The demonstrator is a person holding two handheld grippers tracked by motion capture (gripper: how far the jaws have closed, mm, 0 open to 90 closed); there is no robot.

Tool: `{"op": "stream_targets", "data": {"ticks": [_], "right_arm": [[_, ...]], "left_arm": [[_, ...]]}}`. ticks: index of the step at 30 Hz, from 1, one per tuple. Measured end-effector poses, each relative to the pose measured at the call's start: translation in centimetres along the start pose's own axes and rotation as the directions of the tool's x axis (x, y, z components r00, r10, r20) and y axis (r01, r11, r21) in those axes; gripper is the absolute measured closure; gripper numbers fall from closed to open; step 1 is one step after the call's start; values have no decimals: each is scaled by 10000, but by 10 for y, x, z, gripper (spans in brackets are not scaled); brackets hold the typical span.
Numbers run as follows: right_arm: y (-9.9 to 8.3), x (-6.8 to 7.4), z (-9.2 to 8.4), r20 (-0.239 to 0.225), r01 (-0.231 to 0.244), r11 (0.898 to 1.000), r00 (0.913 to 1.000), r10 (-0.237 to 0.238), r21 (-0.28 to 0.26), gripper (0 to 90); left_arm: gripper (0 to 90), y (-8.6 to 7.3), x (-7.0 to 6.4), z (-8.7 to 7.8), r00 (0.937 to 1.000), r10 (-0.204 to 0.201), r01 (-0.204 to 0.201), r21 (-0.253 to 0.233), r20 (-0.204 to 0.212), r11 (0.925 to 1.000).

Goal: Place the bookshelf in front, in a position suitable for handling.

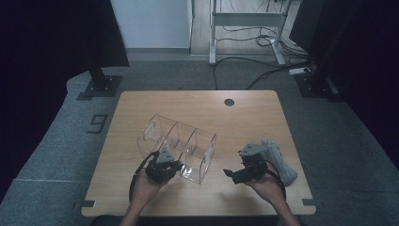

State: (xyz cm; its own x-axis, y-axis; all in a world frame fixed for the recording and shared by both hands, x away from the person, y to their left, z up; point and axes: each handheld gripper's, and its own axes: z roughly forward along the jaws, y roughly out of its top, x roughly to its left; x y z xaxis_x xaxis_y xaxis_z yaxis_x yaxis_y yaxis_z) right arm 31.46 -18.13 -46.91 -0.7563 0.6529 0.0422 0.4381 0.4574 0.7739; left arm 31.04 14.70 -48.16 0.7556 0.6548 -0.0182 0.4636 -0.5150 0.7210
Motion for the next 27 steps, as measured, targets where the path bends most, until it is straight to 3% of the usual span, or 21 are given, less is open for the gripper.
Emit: {"op": "stream_targets", "data": {"ticks": [11,14,21,23,27], "right_arm": [[1,4,3,-105,59,10000,9999,-59,-2,51],[3,8,4,-180,111,9999,9998,-112,-45,55],[7,13,8,-336,182,9998,9993,-183,-61,48],[8,14,9,-345,166,9998,9993,-168,-53,43],[11,18,12,-397,162,9998,9991,-165,-74,11]], "left_arm": [[766,8,-8,9,9999,-29,30,-69,126,10000],[693,5,-7,2,9995,-73,78,-159,317,9998],[485,-5,-7,-12,9997,20,-14,-215,252,9998],[464,-7,-7,-14,9999,39,-35,-254,168,9997],[321,-17,-3,-23,9998,-151,155,-311,148,9994]]}}
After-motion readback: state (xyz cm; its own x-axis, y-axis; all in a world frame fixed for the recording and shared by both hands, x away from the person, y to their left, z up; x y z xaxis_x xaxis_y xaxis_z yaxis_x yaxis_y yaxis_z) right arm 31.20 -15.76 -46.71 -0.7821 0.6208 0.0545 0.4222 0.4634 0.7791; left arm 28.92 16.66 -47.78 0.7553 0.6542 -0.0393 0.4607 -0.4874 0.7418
